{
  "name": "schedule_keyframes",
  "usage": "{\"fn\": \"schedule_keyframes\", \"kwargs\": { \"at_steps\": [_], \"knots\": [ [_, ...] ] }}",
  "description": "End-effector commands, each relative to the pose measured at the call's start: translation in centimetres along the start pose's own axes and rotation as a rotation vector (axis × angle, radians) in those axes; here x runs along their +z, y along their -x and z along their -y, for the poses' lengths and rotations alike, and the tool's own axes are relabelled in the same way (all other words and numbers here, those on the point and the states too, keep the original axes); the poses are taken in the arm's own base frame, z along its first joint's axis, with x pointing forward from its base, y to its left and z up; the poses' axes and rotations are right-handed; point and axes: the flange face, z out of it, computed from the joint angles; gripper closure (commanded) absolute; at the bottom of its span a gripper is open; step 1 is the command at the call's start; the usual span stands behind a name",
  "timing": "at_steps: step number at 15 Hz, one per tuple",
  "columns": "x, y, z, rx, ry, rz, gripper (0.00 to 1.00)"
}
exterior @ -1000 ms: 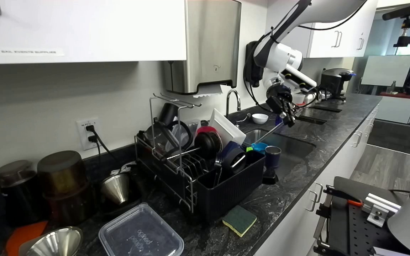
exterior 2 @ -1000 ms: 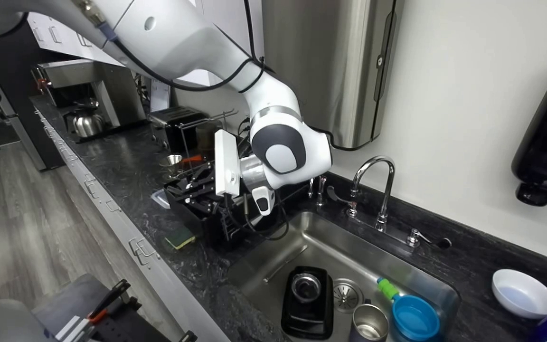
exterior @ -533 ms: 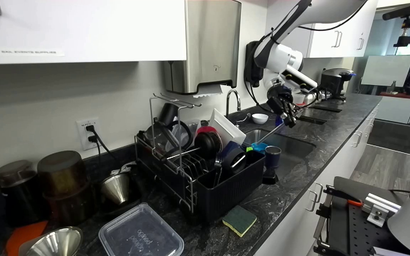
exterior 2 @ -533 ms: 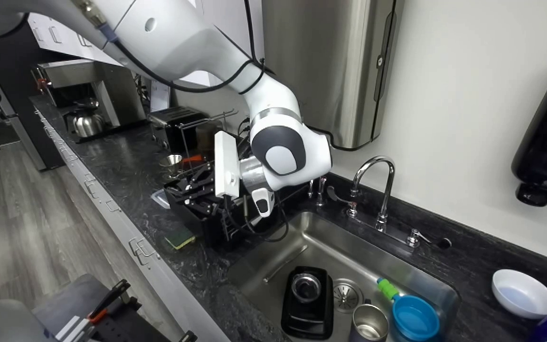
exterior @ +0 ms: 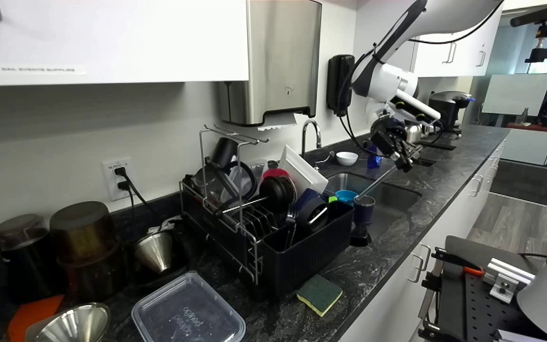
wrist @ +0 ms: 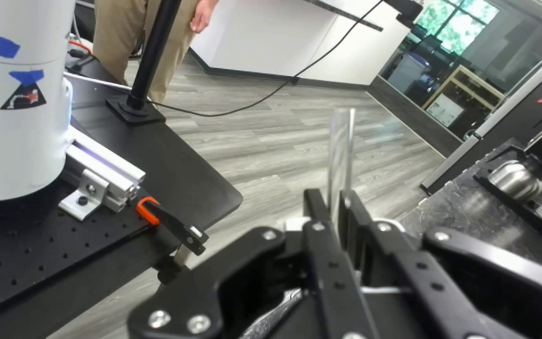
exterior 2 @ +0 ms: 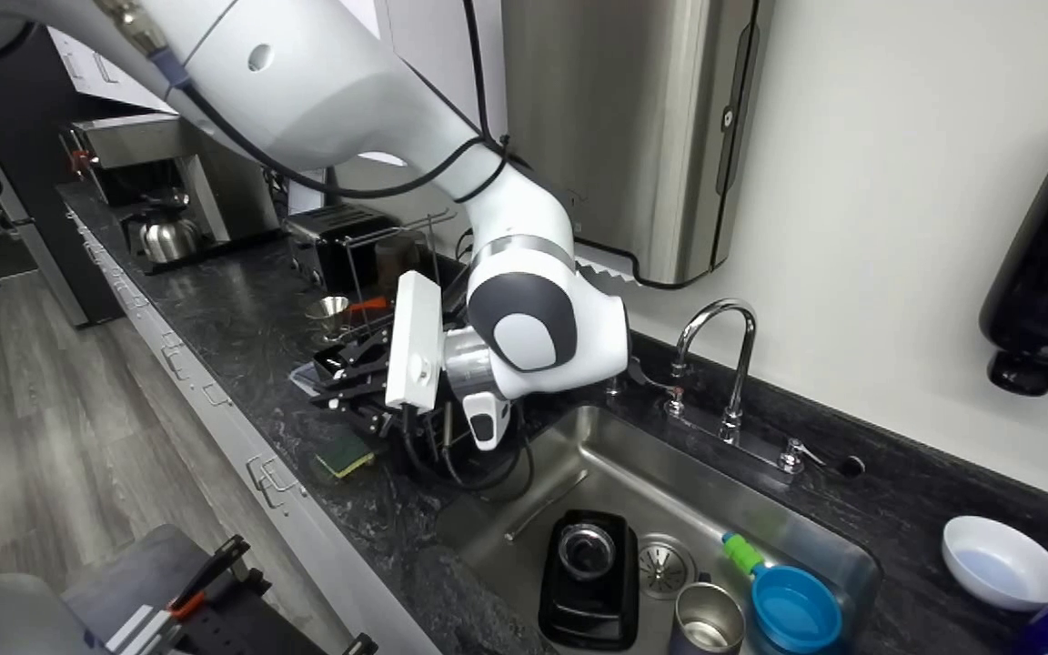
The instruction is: Take the straw out of the sink and put it in the cutlery compartment, pick the lid on the tray, place it on the cup in the sink, lift the cup, drop it in the sink then move the pan in the sink to the left
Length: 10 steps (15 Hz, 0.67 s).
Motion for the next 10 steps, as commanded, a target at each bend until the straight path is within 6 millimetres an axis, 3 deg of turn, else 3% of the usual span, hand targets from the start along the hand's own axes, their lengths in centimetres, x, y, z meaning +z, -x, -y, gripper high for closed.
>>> {"fn": "schedule_keyframes", "kwargs": {
  "at_steps": [1, 5, 10],
  "knots": [
    [0.7, 2.5, -0.2, -0.003, -0.058, 0.01, 0.97],
    [1.2, 4.8, 0.9, -0.013, -0.099, 0.028, 0.97],
    [2.0, 6.6, 3.9, -0.018, -0.148, 0.044, 0.97]
  ]
}}
